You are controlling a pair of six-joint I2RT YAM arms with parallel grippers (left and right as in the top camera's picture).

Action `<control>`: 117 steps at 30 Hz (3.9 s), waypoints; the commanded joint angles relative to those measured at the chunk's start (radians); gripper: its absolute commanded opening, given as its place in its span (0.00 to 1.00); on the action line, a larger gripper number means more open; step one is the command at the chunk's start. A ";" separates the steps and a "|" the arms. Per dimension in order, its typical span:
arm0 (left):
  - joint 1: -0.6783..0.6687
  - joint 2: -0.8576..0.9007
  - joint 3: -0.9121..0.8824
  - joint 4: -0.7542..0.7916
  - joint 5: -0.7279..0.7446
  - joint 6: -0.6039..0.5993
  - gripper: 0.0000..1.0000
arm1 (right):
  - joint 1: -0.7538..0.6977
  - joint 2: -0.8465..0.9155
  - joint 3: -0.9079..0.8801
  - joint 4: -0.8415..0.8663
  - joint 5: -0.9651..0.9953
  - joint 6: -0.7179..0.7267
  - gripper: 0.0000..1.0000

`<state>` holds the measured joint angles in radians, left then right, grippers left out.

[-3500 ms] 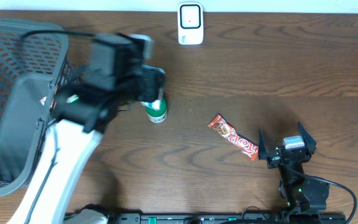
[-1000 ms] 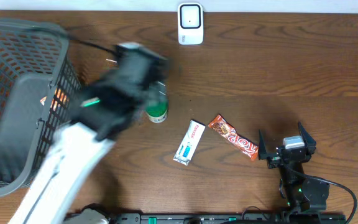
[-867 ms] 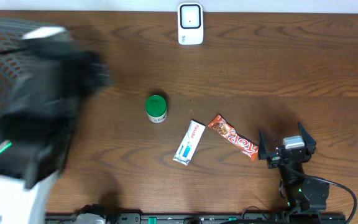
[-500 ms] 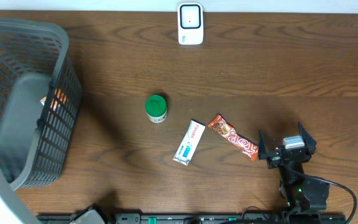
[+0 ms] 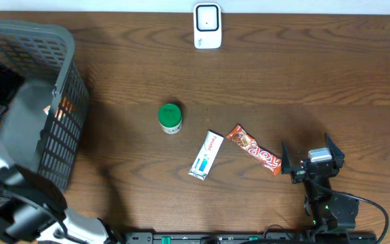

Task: Scan the item barcode
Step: 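Grasp the orange snack pack inside the basket with the left gripper, then carry the orange snack pack to the table center with the left gripper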

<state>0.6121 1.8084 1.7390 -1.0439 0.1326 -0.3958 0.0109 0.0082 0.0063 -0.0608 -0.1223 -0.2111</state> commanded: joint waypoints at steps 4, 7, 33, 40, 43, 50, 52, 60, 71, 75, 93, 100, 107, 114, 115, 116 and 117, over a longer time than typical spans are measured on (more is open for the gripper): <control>-0.090 0.139 -0.020 0.018 -0.057 0.010 0.98 | 0.010 -0.003 -0.001 -0.004 0.002 0.016 0.99; -0.120 0.201 -0.020 0.034 -0.087 0.010 0.98 | 0.010 -0.003 -0.001 -0.004 0.001 0.016 0.99; -0.157 0.378 -0.032 0.067 -0.091 0.010 0.98 | 0.010 -0.003 -0.001 -0.004 0.001 0.016 0.99; -0.169 0.378 -0.032 0.017 -0.092 -0.003 0.98 | 0.010 -0.003 -0.001 -0.004 0.001 0.016 0.99; -0.170 0.374 -0.032 0.017 -0.085 -0.033 0.98 | 0.010 -0.003 -0.001 -0.004 0.002 0.016 0.99; -0.172 0.363 -0.032 0.042 -0.055 -0.032 0.98 | 0.010 -0.003 -0.001 -0.004 0.001 0.016 0.99; -0.173 0.363 -0.033 0.043 -0.050 -0.032 0.98 | 0.010 -0.003 -0.001 -0.004 0.001 0.016 0.99; -0.203 0.363 -0.034 0.058 -0.051 -0.032 0.98 | 0.010 -0.003 -0.001 -0.004 0.002 0.016 0.99; -0.209 0.363 -0.145 0.120 -0.144 -0.037 0.98 | 0.010 -0.003 -0.001 -0.004 0.001 0.016 0.99; -0.209 0.363 -0.180 0.145 -0.145 -0.051 0.99 | 0.010 -0.003 -0.001 -0.004 0.001 0.016 0.99; -0.154 0.320 -0.106 0.082 -0.153 -0.035 0.60 | 0.010 -0.003 -0.001 -0.004 0.001 0.016 0.99; -0.068 0.064 -0.003 -0.040 -0.146 -0.024 0.60 | 0.010 -0.003 -0.001 -0.004 0.002 0.016 0.99; -0.087 -0.305 0.001 -0.098 -0.043 -0.002 0.60 | 0.010 -0.003 -0.001 -0.004 0.001 0.016 0.99; -0.336 -0.552 -0.002 -0.200 0.039 -0.050 0.60 | 0.010 -0.003 -0.001 -0.004 0.001 0.016 0.99; -0.386 -0.564 -0.004 -0.207 0.040 -0.059 0.60 | 0.010 -0.002 -0.001 -0.004 0.001 0.016 0.99; -0.441 -0.573 -0.008 -0.212 0.040 -0.064 0.60 | 0.010 -0.003 -0.001 -0.004 0.001 0.016 0.99; -0.504 -0.579 -0.015 -0.212 0.040 -0.078 0.60 | 0.010 -0.003 -0.001 -0.004 0.001 0.016 0.99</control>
<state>0.2424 1.2278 1.7451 -1.2507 0.1349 -0.4343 0.0109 0.0082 0.0063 -0.0608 -0.1223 -0.2111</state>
